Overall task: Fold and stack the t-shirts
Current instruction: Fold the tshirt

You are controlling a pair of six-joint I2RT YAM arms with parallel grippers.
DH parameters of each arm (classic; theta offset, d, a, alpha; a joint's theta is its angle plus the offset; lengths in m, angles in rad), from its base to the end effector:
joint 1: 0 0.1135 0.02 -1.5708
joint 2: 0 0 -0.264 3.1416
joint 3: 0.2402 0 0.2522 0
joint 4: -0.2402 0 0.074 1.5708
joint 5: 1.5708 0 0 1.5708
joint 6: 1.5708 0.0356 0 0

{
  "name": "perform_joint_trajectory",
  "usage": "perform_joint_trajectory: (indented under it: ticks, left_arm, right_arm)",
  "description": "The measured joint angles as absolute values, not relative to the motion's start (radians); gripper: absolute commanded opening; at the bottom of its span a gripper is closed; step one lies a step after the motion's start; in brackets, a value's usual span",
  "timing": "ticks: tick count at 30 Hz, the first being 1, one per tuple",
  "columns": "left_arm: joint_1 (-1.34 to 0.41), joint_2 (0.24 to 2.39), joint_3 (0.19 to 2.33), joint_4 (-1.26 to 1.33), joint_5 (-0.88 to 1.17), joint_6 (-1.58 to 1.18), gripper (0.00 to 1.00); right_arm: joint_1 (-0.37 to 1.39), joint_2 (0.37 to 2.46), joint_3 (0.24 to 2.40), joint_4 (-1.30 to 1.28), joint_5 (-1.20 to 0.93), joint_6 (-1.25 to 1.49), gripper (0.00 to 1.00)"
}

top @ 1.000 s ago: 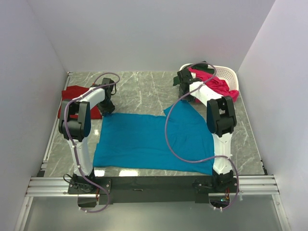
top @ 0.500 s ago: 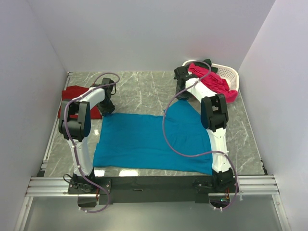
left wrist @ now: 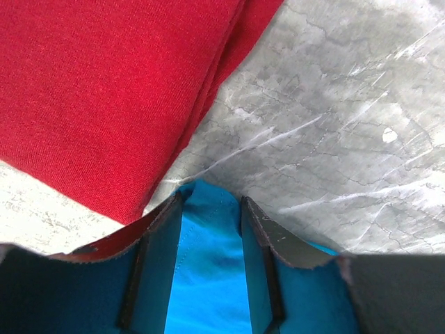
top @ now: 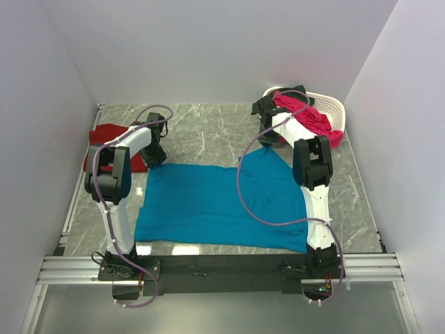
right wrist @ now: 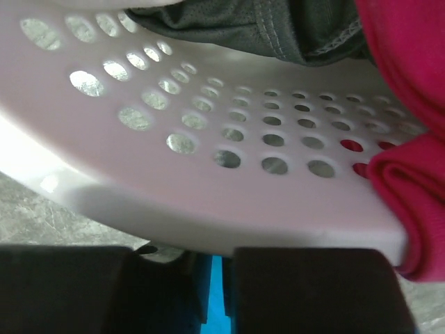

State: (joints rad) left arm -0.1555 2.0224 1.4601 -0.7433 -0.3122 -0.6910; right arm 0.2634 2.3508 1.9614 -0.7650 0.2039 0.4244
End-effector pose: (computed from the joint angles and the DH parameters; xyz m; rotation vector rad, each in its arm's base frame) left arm 0.3996 -0.0516 0.1671 -0.7870 2.6495 0.2451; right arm 0.4838 0.1230 0.1641 0.2734 2.6685 -0.0673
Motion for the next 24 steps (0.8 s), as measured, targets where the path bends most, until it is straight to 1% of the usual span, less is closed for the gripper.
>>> perform_joint_trajectory:
  ticks: [2,5,11,16,20,24]
  left_arm:
    - [-0.153,2.022,1.464,-0.749,-0.314,-0.691,0.48]
    - [-0.147,2.022,1.488,-0.766,-0.324,-0.686,0.49]
    - [-0.127,2.022,1.529,-0.772,-0.344,-0.672,0.47]
    - [-0.12,2.025,1.531,-0.775,-0.346,-0.67,0.46]
    - [-0.121,2.026,1.53,-0.773,-0.338,-0.669,0.42]
    - [-0.123,2.026,1.527,-0.768,-0.329,-0.669,0.42]
  right_arm:
    - [0.263,2.35,1.961,-0.766,0.204,0.425,0.03]
    - [0.262,2.346,1.956,-0.762,0.204,0.424,0.01]
    - [0.261,2.325,1.92,-0.754,0.204,0.425,0.01]
    - [0.261,2.309,1.894,-0.746,0.2,0.425,0.0]
    - [0.261,2.302,1.882,-0.742,0.197,0.425,0.0]
    - [0.261,2.294,1.87,-0.737,0.194,0.425,0.0]
